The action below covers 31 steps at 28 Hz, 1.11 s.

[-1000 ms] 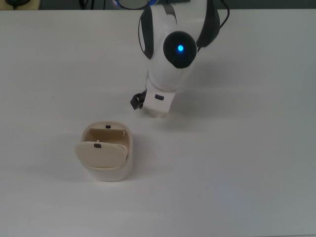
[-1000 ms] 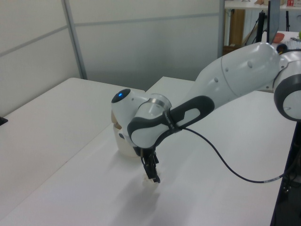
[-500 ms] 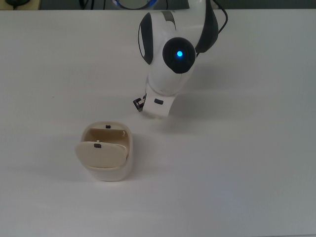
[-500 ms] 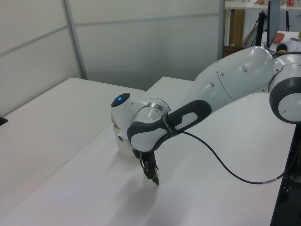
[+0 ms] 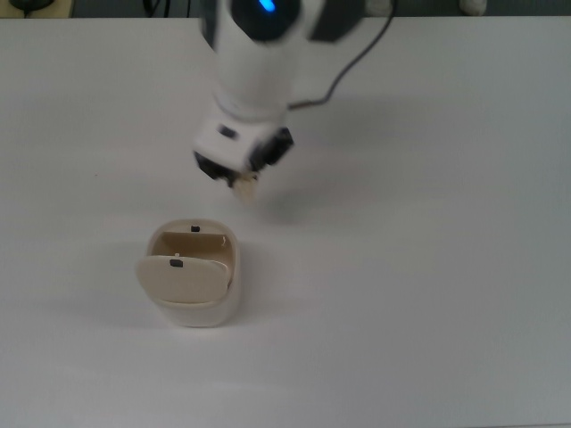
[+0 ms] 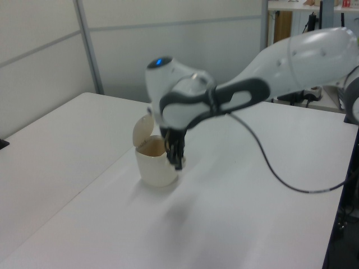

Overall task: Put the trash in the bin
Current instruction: 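Lift the paper ball and carry it over the cream bin's opening, then open the gripper to drop the paper ball into the bin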

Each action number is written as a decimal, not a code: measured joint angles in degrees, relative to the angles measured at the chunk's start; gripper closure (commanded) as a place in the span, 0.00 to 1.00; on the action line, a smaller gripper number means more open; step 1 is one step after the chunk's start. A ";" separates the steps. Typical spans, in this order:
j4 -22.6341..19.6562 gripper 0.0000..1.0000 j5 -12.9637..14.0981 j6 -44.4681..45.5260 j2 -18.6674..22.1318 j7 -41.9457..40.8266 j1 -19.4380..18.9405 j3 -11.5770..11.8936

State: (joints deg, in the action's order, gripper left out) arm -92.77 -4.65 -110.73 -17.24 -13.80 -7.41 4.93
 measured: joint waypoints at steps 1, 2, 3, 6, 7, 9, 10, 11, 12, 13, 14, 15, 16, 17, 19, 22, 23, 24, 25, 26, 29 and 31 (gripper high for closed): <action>0.05 0.64 0.33 0.13 1.22 0.00 0.95 0.02; 0.15 0.64 0.72 0.18 2.34 -0.01 1.94 0.03; 0.34 0.64 1.12 0.19 3.33 -0.03 2.88 0.04; 1.30 0.64 2.01 0.19 5.24 -0.15 5.58 0.06; 1.67 0.64 2.12 0.19 5.40 -0.15 6.20 0.06; 2.44 0.62 2.29 -0.25 5.26 -0.14 7.38 0.07; 2.57 0.61 2.37 -0.72 5.08 -0.14 7.67 0.06; 2.60 0.61 2.65 -1.76 4.84 -0.14 7.89 0.06; 2.60 0.60 3.08 -3.16 4.52 -0.14 8.02 0.06; 2.59 0.60 3.59 -4.63 4.11 -0.14 8.04 0.05; 2.59 0.60 4.10 -6.20 3.60 -0.12 8.03 0.01; 2.59 0.60 4.60 -8.11 2.86 -0.09 8.02 -0.10; 2.59 0.60 4.89 -9.28 2.29 -0.04 8.00 -0.20; 2.58 0.60 5.29 -10.45 1.72 0.01 8.00 -0.28; 2.58 0.60 6.45 -12.71 0.57 0.03 7.98 -0.35; 2.59 0.59 8.96 -16.59 -1.04 0.03 7.99 -0.36; 2.60 0.56 9.75 -17.70 -1.41 0.03 7.99 -0.36; 2.60 0.52 10.44 -18.75 -1.76 0.03 7.99 -0.36; 2.60 0.24 10.91 -19.56 -2.06 0.03 7.99 -0.36; 2.60 0.06 11.33 -20.54 -2.43 0.03 8.00 -0.36; 2.62 0.00 11.73 -21.96 -3.22 0.34 7.99 -0.36; 2.62 0.00 11.74 -22.76 -3.64 0.99 7.98 -0.38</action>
State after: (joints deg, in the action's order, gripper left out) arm -90.15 7.09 -133.49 -20.87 -12.82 0.58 4.55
